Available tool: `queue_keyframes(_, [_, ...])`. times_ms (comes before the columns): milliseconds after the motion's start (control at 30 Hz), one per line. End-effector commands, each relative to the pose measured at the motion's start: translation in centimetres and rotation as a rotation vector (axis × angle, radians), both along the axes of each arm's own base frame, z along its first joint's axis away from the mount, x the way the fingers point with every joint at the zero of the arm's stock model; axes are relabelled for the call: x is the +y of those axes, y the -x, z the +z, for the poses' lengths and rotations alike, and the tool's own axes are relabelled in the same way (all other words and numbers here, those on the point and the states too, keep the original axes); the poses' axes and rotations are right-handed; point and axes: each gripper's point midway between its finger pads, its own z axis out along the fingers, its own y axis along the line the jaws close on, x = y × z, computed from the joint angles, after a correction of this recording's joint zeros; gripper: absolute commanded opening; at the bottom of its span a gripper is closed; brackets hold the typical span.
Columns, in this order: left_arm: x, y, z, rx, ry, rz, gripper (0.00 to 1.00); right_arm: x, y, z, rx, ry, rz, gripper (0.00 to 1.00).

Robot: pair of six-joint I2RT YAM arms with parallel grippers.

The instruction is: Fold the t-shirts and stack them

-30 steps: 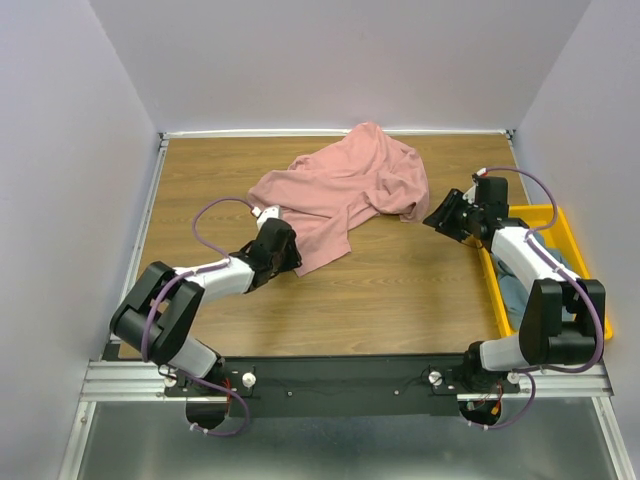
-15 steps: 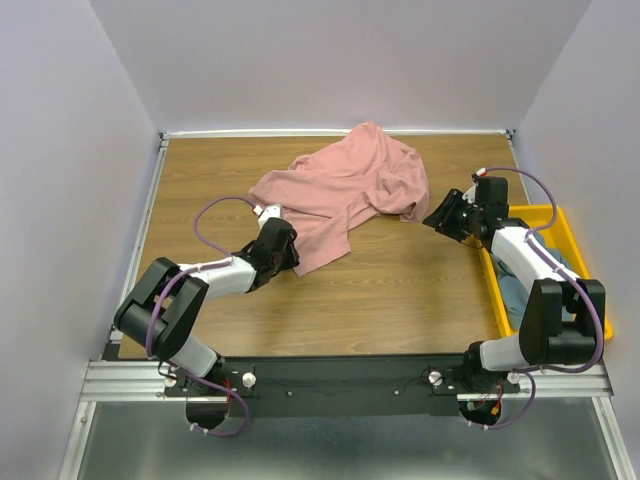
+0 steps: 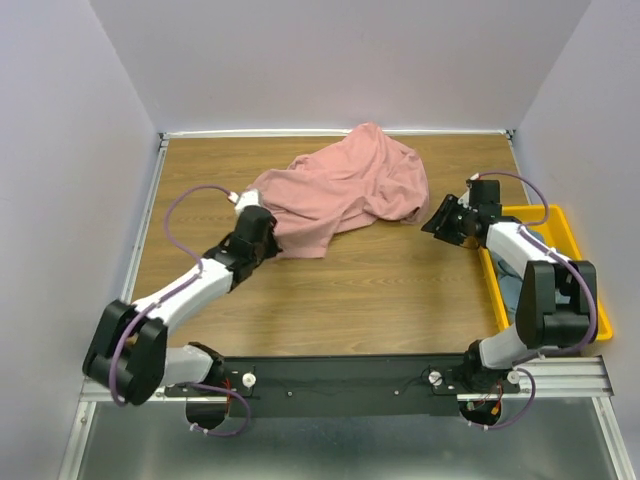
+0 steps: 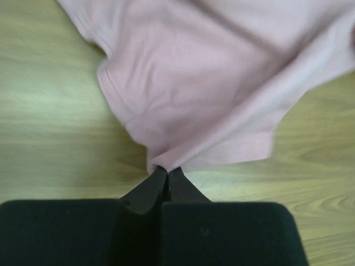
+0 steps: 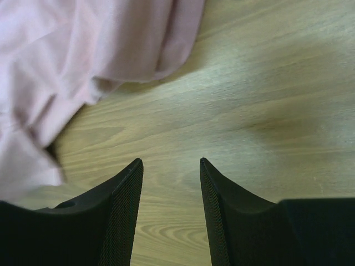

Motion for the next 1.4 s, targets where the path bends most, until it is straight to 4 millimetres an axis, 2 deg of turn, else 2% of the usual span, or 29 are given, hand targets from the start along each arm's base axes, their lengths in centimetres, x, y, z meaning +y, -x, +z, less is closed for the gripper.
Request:
queue_keyframes(0, [5.0,-1.5,5.4,-0.091,-0.064,0.115,0.0,-0.3,-1.3,-1.4,0.018,0.069,0.01,0.53])
queue_keyframes(67, [5.7,-1.9,8.2,-0.145,-0.062,0.116,0.0,0.3,-2.0,-1.6,0.017,0.09,0.026,0.53])
queue_keyframes(133, [6.3,-2.1,10.2,-0.175,-0.059,0.112,0.0,0.8,-2.6,-2.2,0.028,0.112,0.032,0.53])
queue_keyframes(367, [6.5,-2.3,12.7,-0.201,-0.044,0.099,0.0,2.0,-4.6,-4.3,0.054,0.201,0.063,0.53])
queue_keyframes(433, [6.8,-2.4,12.9,-0.201,-0.054,0.102,0.0,2.6,-5.2,-4.3,0.045,0.216,0.075,0.54])
queue_keyframes(700, [7.8,-2.4,14.0,-0.214,-0.069,0.113,0.0,3.8,-6.3,-6.3,0.072,0.272,0.106,0.54])
queue_keyframes(833, [7.6,-2.5,13.6,-0.2,-0.062,0.103,0.0,5.5,-6.7,-6.3,0.06,0.293,0.147,0.54])
queue_keyframes(1000, [7.4,-2.8,13.9,-0.207,-0.062,0.095,0.0,6.3,-7.6,-6.0,0.045,0.367,0.143,0.55])
queue_keyframes(1133, [7.7,-3.2,13.8,-0.202,-0.073,0.099,0.0,6.3,-7.0,-7.7,0.107,0.467,0.152,0.55])
queue_keyframes(1167, [7.7,-3.4,13.7,-0.2,-0.076,0.1,0.0,5.8,-7.0,-8.1,0.122,0.504,0.142,0.55])
queue_keyframes(1233, [8.2,-3.6,13.7,-0.2,-0.084,0.111,0.0,5.5,-6.0,-9.6,0.171,0.55,0.154,0.54])
queue_keyframes(1267, [8.4,-3.8,13.6,-0.2,-0.087,0.115,0.0,5.0,-5.9,-9.9,0.181,0.582,0.15,0.54])
queue_keyframes(1333, [9.4,-4.3,14.2,-0.21,-0.095,0.139,0.0,4.2,-5.3,-10.5,0.213,0.622,0.135,0.42])
queue_keyframes(1367, [9.8,-4.8,14.8,-0.219,-0.099,0.148,0.0,3.1,-5.4,-10.0,0.208,0.682,0.116,0.22])
